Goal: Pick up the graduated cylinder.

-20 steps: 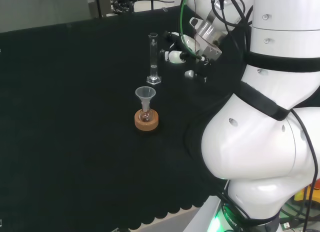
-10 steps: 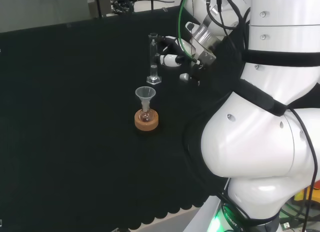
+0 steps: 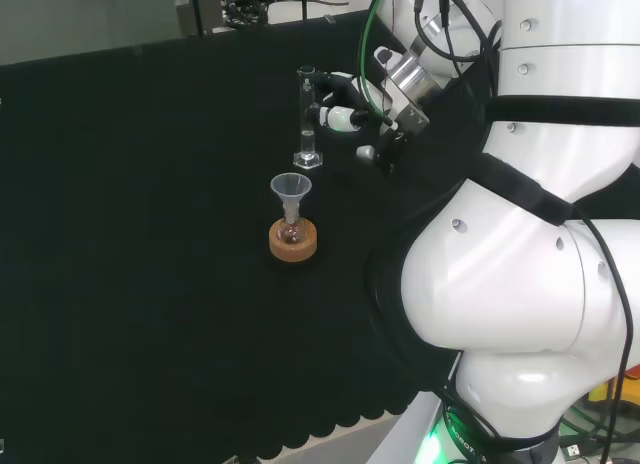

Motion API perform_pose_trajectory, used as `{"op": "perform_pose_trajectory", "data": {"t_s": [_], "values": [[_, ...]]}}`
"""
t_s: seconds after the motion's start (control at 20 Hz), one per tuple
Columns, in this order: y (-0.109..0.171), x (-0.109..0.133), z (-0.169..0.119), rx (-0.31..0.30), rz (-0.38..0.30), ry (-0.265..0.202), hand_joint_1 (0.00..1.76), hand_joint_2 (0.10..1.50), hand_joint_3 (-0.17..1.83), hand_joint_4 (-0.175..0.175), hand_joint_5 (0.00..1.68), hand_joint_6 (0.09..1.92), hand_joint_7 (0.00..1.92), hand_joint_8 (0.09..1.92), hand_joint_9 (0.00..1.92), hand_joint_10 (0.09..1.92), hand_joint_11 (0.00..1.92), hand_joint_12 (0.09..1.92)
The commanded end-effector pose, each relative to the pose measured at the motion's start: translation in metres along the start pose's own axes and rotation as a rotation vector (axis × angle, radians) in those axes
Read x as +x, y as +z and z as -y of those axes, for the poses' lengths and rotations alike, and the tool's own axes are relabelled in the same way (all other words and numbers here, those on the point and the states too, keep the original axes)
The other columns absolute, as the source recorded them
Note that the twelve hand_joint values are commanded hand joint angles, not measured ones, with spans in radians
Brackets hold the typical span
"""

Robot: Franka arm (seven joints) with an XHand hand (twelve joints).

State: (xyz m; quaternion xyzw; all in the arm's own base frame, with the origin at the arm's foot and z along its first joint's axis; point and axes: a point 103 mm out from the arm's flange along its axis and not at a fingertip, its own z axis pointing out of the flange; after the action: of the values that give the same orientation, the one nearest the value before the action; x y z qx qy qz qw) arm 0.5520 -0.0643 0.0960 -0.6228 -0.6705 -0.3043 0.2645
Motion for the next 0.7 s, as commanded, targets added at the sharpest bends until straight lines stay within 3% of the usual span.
{"op": "perform_pose_trajectory", "data": {"t_s": [0.05, 0.25, 0.7], "values": [[0.009, 0.000, -0.008, 0.007, -0.075, -0.045, 0.89, 1.00, -0.17, -0.065, 0.48, 0.09, 0.39, 0.66, 0.59, 0.58, 0.28, 1.33], [0.013, 0.001, -0.010, 0.015, -0.093, -0.077, 0.90, 0.99, -0.17, -0.062, 0.49, 0.09, 0.39, 0.65, 0.59, 0.57, 0.27, 1.33], [0.021, 0.001, -0.014, 0.024, -0.163, -0.089, 0.95, 0.97, -0.17, -0.058, 0.52, 0.09, 0.41, 0.65, 0.60, 0.57, 0.28, 1.32]]}}
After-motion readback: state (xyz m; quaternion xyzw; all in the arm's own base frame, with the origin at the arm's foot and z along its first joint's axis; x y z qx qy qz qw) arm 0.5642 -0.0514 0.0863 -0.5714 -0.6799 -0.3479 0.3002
